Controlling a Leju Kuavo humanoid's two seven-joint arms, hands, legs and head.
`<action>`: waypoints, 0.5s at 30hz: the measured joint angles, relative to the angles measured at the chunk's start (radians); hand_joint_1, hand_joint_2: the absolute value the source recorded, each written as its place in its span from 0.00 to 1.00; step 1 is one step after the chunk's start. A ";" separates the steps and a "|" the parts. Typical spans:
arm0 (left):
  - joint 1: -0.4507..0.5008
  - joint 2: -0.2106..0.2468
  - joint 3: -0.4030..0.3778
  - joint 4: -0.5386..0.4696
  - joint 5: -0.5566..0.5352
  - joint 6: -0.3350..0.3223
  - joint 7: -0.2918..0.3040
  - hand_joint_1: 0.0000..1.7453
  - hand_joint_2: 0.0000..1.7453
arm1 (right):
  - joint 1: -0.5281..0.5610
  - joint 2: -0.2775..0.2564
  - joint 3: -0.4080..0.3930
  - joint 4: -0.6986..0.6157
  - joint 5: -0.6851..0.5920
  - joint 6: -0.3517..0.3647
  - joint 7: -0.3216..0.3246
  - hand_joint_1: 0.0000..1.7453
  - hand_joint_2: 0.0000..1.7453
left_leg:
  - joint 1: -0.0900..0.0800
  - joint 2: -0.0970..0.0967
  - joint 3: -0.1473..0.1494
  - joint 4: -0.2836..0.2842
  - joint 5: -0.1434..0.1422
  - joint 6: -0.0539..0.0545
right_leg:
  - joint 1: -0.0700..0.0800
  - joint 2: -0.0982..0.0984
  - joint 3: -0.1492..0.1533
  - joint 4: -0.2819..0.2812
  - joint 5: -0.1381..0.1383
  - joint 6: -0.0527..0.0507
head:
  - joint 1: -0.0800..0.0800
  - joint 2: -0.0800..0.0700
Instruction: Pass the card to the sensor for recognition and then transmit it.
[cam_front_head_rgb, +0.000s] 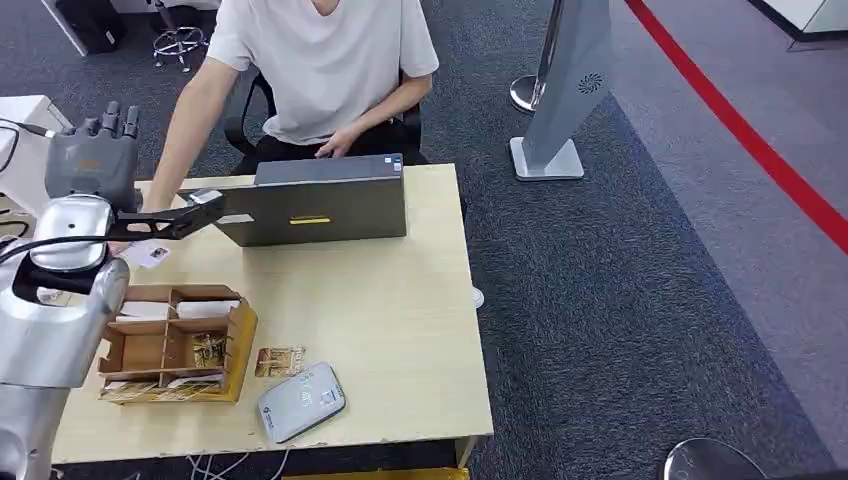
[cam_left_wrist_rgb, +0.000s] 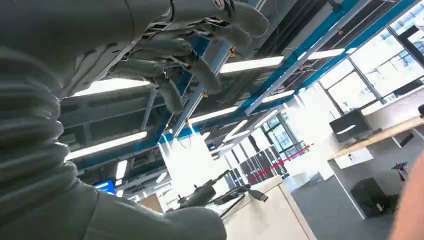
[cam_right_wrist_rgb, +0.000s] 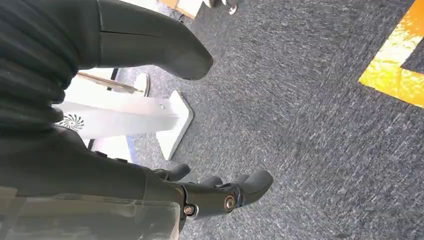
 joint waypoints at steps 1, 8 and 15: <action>0.002 -0.001 0.004 0.000 0.000 0.003 -0.004 0.00 1.00 | 0.000 0.000 0.000 0.000 0.000 0.000 0.000 0.00 1.00 | 0.000 0.000 0.000 0.000 0.000 0.000 | 0.000 0.000 0.000 0.000 0.000 0.000 | 0.000 0.000; 0.076 -0.019 0.020 -0.061 0.002 0.032 -0.066 0.00 1.00 | 0.000 0.000 0.000 0.000 -0.012 -0.005 0.001 0.00 1.00 | 0.000 0.000 0.000 0.000 0.000 0.000 | 0.000 0.000 0.000 0.000 0.000 0.000 | 0.000 0.000; 0.104 -0.026 0.031 -0.098 0.003 0.031 -0.075 0.00 1.00 | 0.000 0.000 0.000 0.000 -0.016 -0.005 0.001 0.00 1.00 | 0.000 0.000 0.000 0.000 0.000 0.000 | 0.000 0.000 0.000 0.000 0.000 0.000 | 0.000 0.000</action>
